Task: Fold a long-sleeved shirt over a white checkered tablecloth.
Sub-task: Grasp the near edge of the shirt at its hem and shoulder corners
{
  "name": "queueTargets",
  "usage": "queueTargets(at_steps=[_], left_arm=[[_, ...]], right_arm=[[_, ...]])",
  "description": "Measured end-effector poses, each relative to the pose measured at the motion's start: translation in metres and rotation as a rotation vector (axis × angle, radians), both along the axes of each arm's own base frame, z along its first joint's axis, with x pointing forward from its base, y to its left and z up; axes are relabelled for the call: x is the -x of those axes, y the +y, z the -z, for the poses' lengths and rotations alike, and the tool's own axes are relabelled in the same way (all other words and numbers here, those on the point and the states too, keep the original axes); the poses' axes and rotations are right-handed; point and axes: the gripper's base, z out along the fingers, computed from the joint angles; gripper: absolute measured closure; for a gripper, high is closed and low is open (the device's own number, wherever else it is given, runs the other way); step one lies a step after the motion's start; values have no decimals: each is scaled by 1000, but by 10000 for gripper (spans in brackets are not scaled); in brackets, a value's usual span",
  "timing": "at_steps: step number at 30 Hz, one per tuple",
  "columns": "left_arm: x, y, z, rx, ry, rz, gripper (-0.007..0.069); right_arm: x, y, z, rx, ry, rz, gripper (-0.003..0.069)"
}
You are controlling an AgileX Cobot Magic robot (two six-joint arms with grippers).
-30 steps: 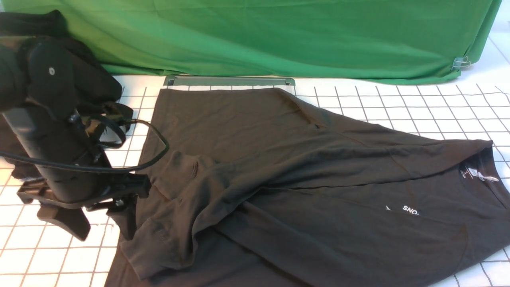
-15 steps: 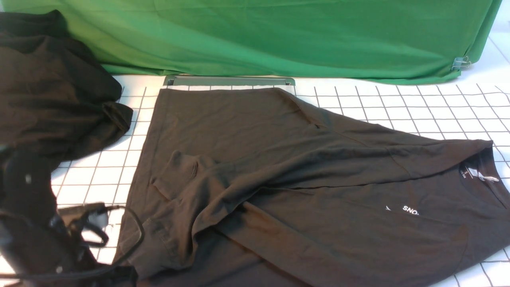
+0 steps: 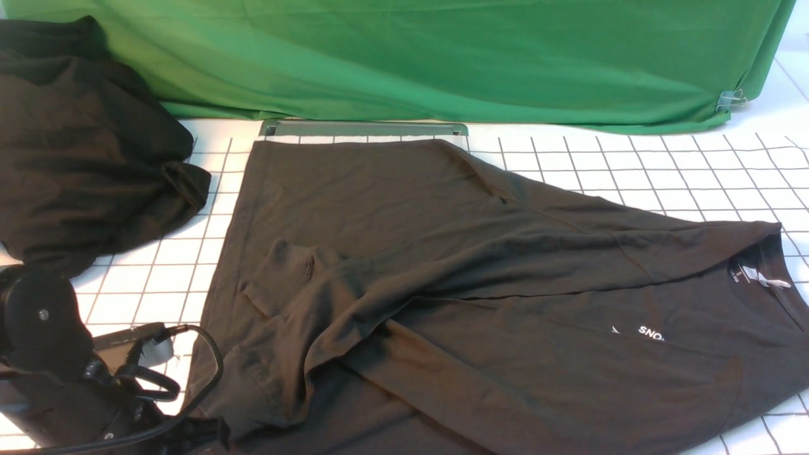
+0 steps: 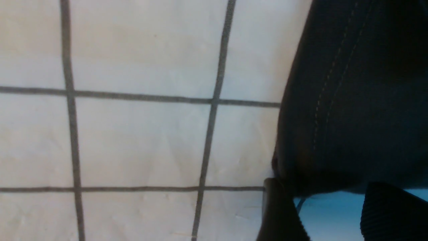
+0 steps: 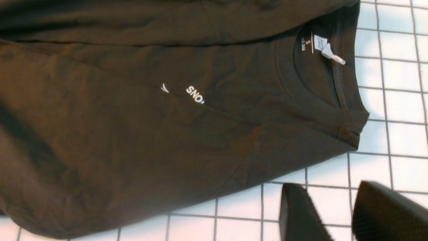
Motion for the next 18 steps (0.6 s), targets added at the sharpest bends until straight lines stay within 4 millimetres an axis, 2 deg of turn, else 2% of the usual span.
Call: queueTargets(at_steps=[9, 12, 13, 18], left_arm=[[-3, 2, 0, -19, -29, -25, 294], [-3, 2, 0, -19, -26, -25, 269], [-3, 2, 0, -19, -30, -25, 238], [-5, 1, 0, -11, -46, -35, 204]], right_arm=[[0, 1, 0, -20, 1, 0, 418], [0, 1, 0, -21, 1, 0, 418], [0, 1, 0, -21, 1, 0, 418], [0, 1, 0, -21, 1, 0, 418]])
